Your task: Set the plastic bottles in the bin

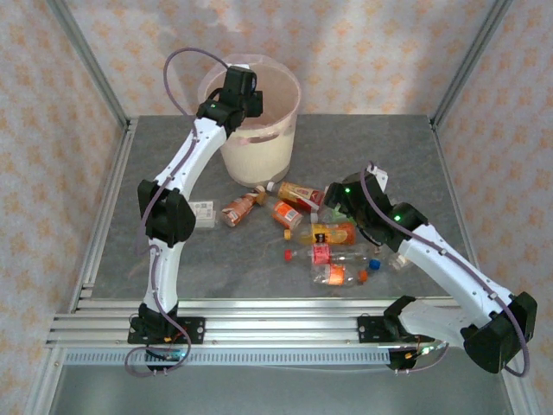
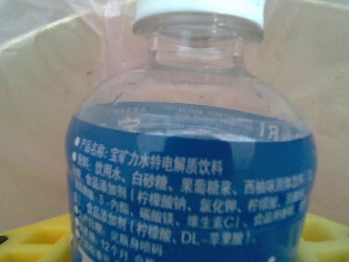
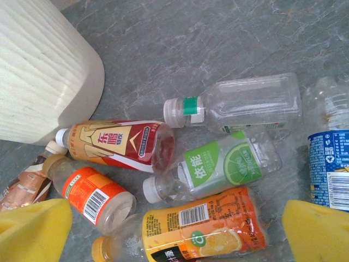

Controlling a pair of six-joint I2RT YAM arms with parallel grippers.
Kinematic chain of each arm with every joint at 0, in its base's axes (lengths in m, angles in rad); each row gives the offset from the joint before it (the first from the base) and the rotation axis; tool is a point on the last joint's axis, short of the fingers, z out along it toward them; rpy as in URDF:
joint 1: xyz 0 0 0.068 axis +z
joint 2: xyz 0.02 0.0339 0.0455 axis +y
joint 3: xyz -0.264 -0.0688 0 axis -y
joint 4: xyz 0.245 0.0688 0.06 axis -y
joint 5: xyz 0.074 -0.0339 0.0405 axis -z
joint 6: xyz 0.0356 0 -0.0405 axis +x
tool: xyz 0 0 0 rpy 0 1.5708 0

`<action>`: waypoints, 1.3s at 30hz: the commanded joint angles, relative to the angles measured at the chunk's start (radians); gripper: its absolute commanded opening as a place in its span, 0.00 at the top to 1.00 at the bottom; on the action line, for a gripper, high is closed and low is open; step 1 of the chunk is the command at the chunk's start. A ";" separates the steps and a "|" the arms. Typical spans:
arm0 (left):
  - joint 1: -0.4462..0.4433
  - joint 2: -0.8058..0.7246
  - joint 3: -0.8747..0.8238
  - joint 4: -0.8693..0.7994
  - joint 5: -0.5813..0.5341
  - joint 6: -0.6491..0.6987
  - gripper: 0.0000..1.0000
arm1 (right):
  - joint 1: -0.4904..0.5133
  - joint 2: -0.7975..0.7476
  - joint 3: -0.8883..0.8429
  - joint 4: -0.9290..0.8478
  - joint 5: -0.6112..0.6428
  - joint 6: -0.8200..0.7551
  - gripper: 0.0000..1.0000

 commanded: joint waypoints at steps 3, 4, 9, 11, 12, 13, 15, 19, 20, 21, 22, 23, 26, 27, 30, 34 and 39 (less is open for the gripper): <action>0.007 -0.032 -0.011 -0.025 -0.039 -0.016 0.19 | 0.002 0.015 0.004 -0.027 0.026 0.014 0.01; 0.007 -0.035 -0.018 -0.024 -0.042 -0.020 0.17 | 0.002 0.018 0.006 -0.027 0.025 0.013 0.01; 0.007 -0.059 -0.063 -0.006 -0.056 -0.025 0.11 | 0.002 0.020 0.012 -0.025 0.025 0.009 0.01; 0.008 -0.065 -0.065 -0.010 -0.061 -0.025 0.10 | 0.002 0.020 0.011 -0.025 0.028 0.009 0.01; 0.007 -0.067 -0.065 -0.012 -0.063 -0.027 0.10 | 0.002 0.020 0.012 -0.025 0.028 0.009 0.01; 0.007 -0.073 -0.065 -0.016 -0.063 -0.028 0.10 | 0.002 0.020 0.013 -0.027 0.027 0.008 0.01; 0.007 -0.089 -0.065 -0.022 -0.062 -0.036 0.09 | 0.002 0.020 0.015 -0.030 0.029 0.006 0.01; 0.007 -0.141 -0.067 -0.043 -0.074 -0.061 0.04 | 0.002 0.019 0.020 -0.035 0.034 0.005 0.01; 0.007 -0.158 -0.067 -0.050 -0.081 -0.066 0.03 | 0.002 0.017 0.020 -0.035 0.033 0.005 0.01; 0.007 -0.173 -0.068 -0.059 -0.088 -0.072 0.01 | 0.002 0.016 0.019 -0.034 0.034 0.004 0.01; 0.007 -0.190 -0.070 -0.067 -0.098 -0.079 0.00 | 0.002 0.016 0.019 -0.035 0.034 0.005 0.01; 0.007 -0.208 -0.073 -0.076 -0.111 -0.086 0.00 | 0.002 0.014 0.019 -0.035 0.033 0.005 0.01; 0.007 -0.265 -0.090 -0.099 -0.145 -0.103 0.00 | 0.002 0.012 0.017 -0.036 0.032 0.004 0.01; 0.007 -0.286 -0.102 -0.103 -0.155 -0.109 0.00 | 0.002 0.011 0.017 -0.035 0.033 0.004 0.01; 0.007 -0.378 -0.165 -0.096 -0.185 -0.126 0.00 | 0.003 0.001 0.013 -0.035 0.033 0.006 0.01; 0.007 -0.511 -0.285 -0.060 -0.213 -0.154 0.00 | 0.002 -0.010 0.009 -0.035 0.041 0.007 0.01; 0.010 -0.665 -0.420 -0.115 -0.313 -0.261 0.00 | 0.002 -0.015 0.010 -0.039 0.042 0.003 0.01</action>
